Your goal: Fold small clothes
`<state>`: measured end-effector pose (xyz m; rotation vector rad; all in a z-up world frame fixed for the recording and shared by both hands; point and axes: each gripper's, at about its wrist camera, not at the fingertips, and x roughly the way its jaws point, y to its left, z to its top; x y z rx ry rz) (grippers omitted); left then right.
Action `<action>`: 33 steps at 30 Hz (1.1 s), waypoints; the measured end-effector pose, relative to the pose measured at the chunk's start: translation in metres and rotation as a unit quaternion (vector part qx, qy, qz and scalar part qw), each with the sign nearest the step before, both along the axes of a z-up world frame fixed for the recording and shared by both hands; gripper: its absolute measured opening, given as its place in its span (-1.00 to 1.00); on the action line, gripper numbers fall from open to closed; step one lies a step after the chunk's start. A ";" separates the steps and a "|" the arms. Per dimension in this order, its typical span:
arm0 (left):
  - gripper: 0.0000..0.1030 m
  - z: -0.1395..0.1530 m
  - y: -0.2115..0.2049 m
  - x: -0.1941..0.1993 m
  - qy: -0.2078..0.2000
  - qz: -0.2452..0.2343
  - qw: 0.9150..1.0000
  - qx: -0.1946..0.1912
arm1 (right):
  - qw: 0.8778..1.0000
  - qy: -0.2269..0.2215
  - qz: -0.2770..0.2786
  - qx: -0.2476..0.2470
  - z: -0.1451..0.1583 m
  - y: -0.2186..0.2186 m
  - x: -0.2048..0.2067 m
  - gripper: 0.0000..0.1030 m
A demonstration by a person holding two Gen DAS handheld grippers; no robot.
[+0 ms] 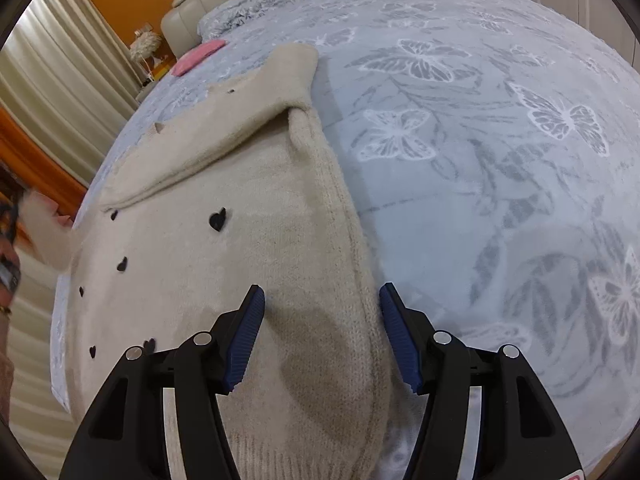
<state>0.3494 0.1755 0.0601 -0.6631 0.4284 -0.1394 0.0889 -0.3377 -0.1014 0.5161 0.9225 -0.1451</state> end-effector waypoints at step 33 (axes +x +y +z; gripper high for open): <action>0.61 -0.141 -0.083 -0.039 0.196 0.017 0.977 -0.085 | 0.990 -0.058 0.077 0.102 0.038 0.009 0.193 0.20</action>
